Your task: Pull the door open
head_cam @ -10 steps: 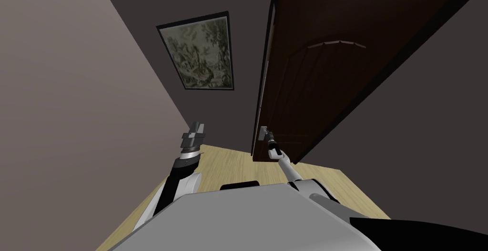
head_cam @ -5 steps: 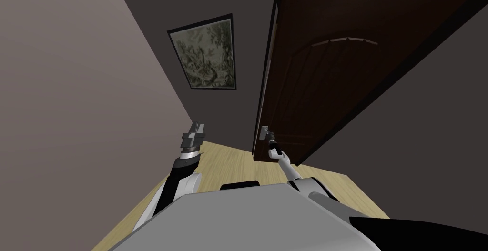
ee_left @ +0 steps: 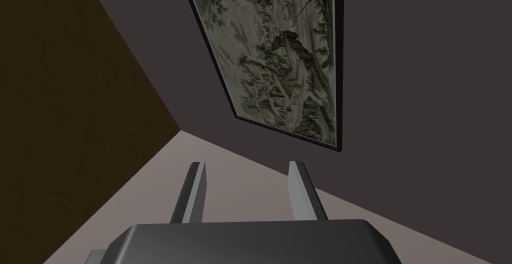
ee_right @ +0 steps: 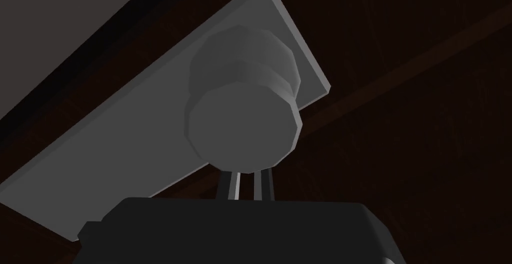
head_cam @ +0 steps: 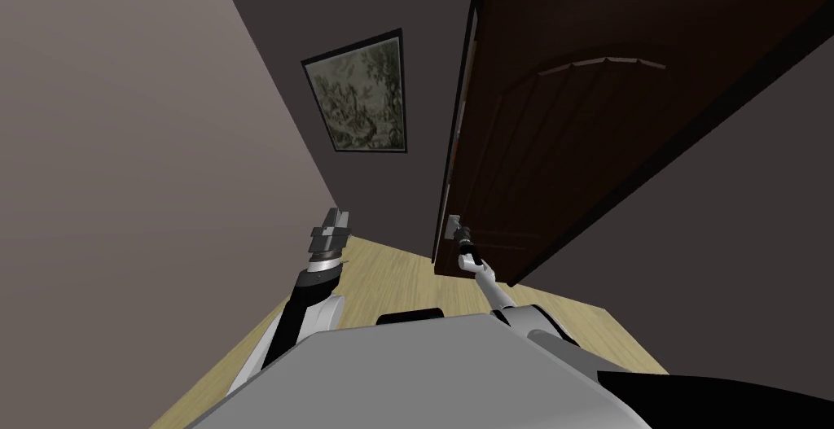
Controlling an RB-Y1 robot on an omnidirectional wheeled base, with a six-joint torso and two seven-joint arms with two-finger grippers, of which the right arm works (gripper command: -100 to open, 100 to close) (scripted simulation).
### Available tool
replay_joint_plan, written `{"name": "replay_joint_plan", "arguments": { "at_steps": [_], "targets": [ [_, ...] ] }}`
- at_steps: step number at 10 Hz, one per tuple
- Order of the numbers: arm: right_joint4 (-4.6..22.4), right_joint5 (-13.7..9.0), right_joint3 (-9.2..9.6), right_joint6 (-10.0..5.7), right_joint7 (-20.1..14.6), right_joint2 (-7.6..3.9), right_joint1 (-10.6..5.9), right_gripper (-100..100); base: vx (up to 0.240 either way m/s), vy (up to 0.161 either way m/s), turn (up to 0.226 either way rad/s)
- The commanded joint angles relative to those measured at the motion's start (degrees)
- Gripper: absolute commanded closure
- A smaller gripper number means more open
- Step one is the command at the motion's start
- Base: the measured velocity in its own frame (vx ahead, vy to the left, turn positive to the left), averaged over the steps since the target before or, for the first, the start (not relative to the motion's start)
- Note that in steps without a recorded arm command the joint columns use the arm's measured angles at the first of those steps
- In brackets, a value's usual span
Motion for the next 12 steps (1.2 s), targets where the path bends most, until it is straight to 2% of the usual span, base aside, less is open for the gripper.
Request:
{"name": "replay_joint_plan", "arguments": {
  "at_steps": [1, 2, 4, 5, 6, 9, 10, 12],
  "targets": [
    [0.8, -1.7, 0.61, -1.14, -2.9, 0.03, -1.52, 100, -0.044, -0.031, 0.079],
    [0.8, -1.7, 0.61, -1.14, -3.2, 0.03, -1.52, 100, -0.038, -0.019, 0.059],
    [1.2, -4.8, 0.65, -1.04, -7.0, 0.04, -1.80, 100, -0.064, -0.031, 0.142],
    [1.2, -4.8, 0.65, -1.04, -7.7, 0.04, -1.80, 100, -0.054, -0.033, 0.062],
    [2.5, -5.9, 0.58, -0.50, -8.8, 0.37, -1.84, -100, -0.067, -0.044, 0.004],
    [1.3, -8.7, 0.85, -0.16, -12.7, 2.22, -1.84, -100, -0.122, -0.050, -0.001],
    [1.3, -8.7, 0.85, -0.16, -12.7, 2.22, -1.84, -100, -0.083, -0.005, 0.094],
    [0.5, -10.6, 1.02, 0.05, -15.2, 3.39, -1.83, -100, -0.065, 0.010, 0.032]
  ]
}}
